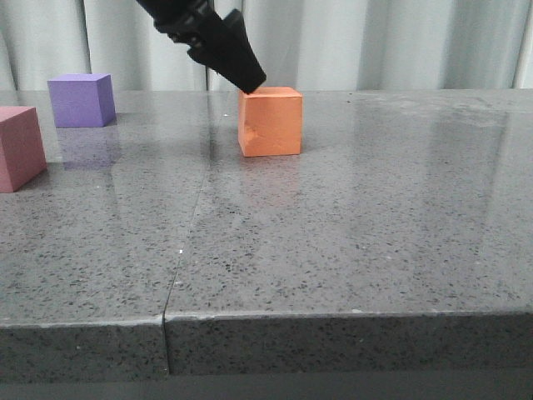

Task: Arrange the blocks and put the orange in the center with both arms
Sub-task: 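Reach the left gripper to the orange cube and grasp it, then lift the orange cube and carry it toward the purple cube, then lower the orange cube between the purple and pink cubes, release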

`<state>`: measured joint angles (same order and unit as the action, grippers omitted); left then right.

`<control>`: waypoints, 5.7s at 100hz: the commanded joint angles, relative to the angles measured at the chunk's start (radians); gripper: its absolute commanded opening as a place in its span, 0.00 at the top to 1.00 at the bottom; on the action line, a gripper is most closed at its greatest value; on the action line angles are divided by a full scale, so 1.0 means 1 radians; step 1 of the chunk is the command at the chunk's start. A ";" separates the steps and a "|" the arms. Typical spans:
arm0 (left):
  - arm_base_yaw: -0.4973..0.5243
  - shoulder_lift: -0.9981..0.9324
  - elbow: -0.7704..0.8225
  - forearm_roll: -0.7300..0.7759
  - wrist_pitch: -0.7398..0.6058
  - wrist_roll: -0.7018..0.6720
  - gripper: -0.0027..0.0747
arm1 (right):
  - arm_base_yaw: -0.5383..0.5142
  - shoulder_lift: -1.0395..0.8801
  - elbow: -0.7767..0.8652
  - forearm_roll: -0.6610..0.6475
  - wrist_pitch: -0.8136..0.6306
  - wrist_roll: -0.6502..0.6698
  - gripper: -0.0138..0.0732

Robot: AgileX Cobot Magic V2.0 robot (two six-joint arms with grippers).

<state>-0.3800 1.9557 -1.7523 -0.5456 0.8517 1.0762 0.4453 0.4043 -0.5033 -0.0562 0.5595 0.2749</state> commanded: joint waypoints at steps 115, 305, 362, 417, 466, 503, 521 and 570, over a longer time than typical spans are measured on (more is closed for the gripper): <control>-0.052 0.022 -0.032 -0.127 -0.073 0.078 0.56 | -0.001 0.004 -0.025 -0.012 -0.078 -0.009 0.91; 0.298 -0.419 0.109 0.591 0.012 -1.232 0.59 | -0.001 0.004 -0.025 -0.012 -0.078 -0.009 0.91; 0.270 -0.381 0.307 0.592 -0.259 -1.297 0.63 | -0.001 0.004 -0.025 -0.012 -0.078 -0.009 0.91; 0.237 -0.243 0.307 0.589 -0.267 -1.318 0.63 | -0.001 0.004 -0.025 -0.012 -0.078 -0.009 0.91; 0.237 -0.242 0.307 0.603 -0.259 -1.316 0.30 | -0.001 0.004 -0.025 -0.012 -0.078 -0.009 0.91; 0.237 -0.247 0.305 0.578 -0.230 -1.316 0.23 | -0.001 0.004 -0.025 -0.012 -0.078 -0.009 0.91; 0.237 -0.287 0.305 0.571 -0.230 -1.316 0.23 | -0.001 0.004 -0.025 -0.012 -0.078 -0.009 0.91; 0.237 -0.423 0.309 0.571 -0.233 -1.316 0.60 | -0.001 0.004 -0.025 -0.012 -0.078 -0.009 0.91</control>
<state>-0.1358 1.6067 -1.4161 0.0330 0.6705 -0.2297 0.4453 0.4043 -0.5033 -0.0583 0.5595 0.2742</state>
